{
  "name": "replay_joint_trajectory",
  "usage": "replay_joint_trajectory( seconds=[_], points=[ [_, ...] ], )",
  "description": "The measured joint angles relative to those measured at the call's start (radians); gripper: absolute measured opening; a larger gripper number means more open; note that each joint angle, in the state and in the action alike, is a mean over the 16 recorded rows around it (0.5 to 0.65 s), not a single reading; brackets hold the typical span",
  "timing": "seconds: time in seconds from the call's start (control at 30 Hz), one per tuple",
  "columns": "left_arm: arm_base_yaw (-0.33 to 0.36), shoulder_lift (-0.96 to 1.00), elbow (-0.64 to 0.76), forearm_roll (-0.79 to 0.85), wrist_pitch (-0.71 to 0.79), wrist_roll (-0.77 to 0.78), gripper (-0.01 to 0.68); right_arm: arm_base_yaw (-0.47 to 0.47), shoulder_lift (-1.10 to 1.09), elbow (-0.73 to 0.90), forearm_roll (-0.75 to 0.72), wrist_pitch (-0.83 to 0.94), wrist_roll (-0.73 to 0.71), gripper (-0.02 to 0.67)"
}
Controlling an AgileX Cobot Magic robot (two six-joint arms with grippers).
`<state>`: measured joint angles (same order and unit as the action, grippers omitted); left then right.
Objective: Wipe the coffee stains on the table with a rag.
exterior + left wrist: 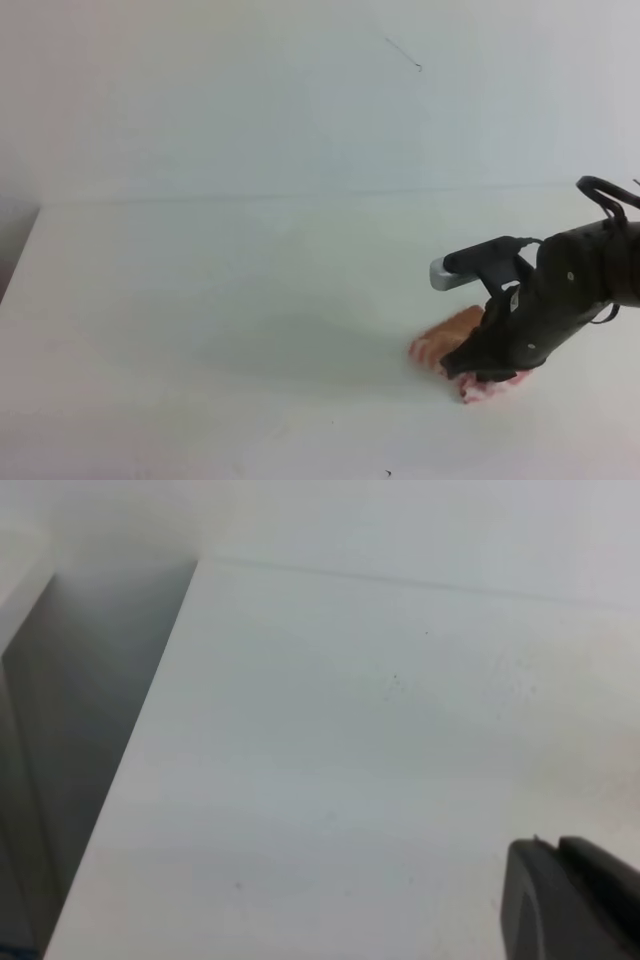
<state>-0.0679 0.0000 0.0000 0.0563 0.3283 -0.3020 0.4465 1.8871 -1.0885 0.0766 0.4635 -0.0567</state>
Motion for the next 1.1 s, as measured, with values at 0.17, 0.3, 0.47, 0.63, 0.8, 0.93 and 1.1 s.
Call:
replay_joint_trajectory(
  seconds=[0.17, 0.3, 0.47, 0.63, 0.8, 0.93, 1.1],
  points=[
    [0.0, 0.0, 0.0, 0.0, 0.0, 0.0, -0.003, 0.001, -0.064, 0.002, 0.001, 0.013, -0.005, 0.223],
    [0.0, 0.0, 0.0, 0.0, 0.0, 0.0, -0.003, 0.001, -0.17, 0.003, -0.005, 0.021, -0.008, 0.292],
    [0.0, 0.0, 0.0, 0.0, 0.0, 0.0, -0.003, 0.001, -0.361, 0.005, -0.029, 0.033, -0.009, 0.288],
    [0.0, 0.0, 0.0, 0.0, 0.0, 0.0, -0.003, 0.001, -0.578, 0.028, -0.069, 0.045, -0.009, 0.194],
    [0.0, 0.0, 0.0, 0.0, 0.0, 0.0, -0.003, 0.001, -0.796, 0.114, -0.106, 0.038, -0.004, 0.088],
    [0.0, 0.0, 0.0, 0.0, 0.0, 0.0, -0.003, 0.001, -0.974, 0.244, -0.118, 0.01, 0.005, 0.026],
    [0.0, 0.0, 0.0, 0.0, 0.0, 0.0, -0.003, 0.001, -1.201, 0.457, -0.086, -0.053, 0.019, 0.004]
  ],
)
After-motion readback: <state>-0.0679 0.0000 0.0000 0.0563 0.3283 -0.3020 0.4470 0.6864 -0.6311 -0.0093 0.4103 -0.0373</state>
